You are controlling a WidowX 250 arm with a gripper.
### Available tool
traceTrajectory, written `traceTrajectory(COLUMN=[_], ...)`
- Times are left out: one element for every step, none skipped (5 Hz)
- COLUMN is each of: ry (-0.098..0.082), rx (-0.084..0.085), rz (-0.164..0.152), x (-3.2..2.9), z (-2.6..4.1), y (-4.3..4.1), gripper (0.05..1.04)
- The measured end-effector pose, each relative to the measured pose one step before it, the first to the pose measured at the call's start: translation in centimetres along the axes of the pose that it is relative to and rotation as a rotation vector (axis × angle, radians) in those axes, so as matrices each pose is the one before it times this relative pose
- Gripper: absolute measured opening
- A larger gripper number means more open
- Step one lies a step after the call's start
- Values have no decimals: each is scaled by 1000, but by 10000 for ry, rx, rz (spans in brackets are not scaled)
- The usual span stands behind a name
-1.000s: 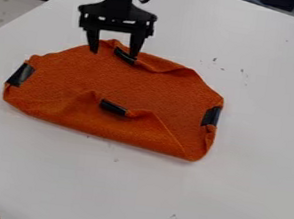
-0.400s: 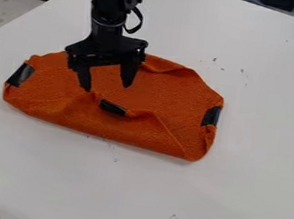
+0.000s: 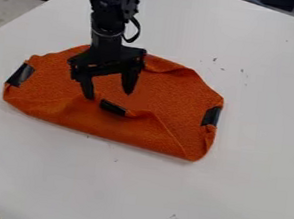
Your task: Unfold cloth from the top to the bottom
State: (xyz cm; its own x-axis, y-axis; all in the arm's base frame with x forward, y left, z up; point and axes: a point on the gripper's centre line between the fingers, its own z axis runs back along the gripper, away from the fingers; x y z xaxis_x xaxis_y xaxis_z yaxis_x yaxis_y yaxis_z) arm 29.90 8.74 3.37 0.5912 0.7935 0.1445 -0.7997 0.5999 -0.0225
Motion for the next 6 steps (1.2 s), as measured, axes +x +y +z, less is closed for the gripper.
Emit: traceTrajectory(ry=[136, 64, -8, 35, -1, 17], rx=[-233, -95, -62, 30, 25, 142], rz=[325, -19, 29, -61, 53, 39], x=[60, -216, -79, -56, 28, -14], z=[-836, -457, -144, 0, -20, 59], y=[528, 86, -31, 47, 18, 47], gripper=[1001, 968, 693, 385, 174, 70])
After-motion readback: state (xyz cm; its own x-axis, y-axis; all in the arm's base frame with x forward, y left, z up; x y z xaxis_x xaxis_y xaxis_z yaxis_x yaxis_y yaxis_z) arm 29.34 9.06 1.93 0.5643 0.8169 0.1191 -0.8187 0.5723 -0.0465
